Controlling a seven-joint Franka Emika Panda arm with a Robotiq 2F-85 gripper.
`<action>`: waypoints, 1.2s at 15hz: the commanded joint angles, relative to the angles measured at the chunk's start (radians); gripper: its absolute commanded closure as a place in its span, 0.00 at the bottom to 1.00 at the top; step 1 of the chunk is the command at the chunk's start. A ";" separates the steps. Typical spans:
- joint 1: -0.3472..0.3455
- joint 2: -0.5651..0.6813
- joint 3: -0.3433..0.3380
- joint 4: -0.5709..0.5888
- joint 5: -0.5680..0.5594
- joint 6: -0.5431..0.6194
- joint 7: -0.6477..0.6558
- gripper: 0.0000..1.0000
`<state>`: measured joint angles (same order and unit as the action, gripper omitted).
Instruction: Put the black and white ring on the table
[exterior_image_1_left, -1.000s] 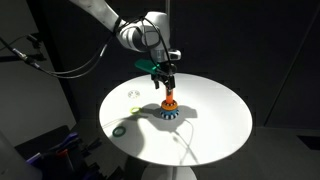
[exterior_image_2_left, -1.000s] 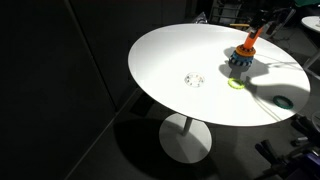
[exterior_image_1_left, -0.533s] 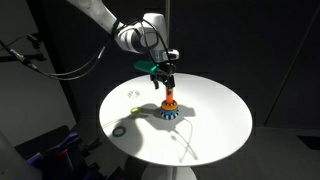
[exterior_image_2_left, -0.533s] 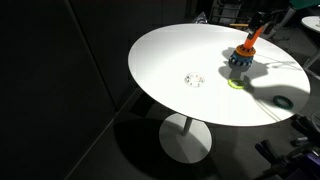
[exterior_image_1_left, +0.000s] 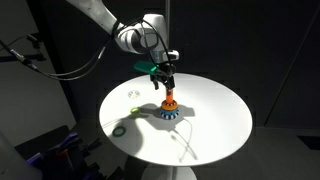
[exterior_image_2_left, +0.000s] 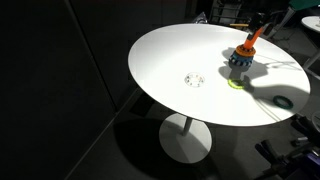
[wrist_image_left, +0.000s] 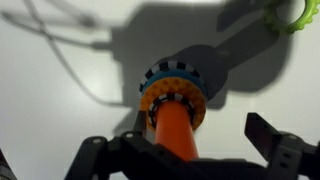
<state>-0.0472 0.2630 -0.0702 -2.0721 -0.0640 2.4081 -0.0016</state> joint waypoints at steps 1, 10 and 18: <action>0.005 -0.013 -0.004 -0.026 -0.024 0.041 0.023 0.00; 0.016 -0.012 -0.024 -0.117 -0.077 0.209 0.072 0.00; 0.023 0.015 -0.064 -0.138 -0.151 0.308 0.124 0.00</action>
<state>-0.0392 0.2711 -0.1091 -2.2041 -0.1812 2.6825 0.0857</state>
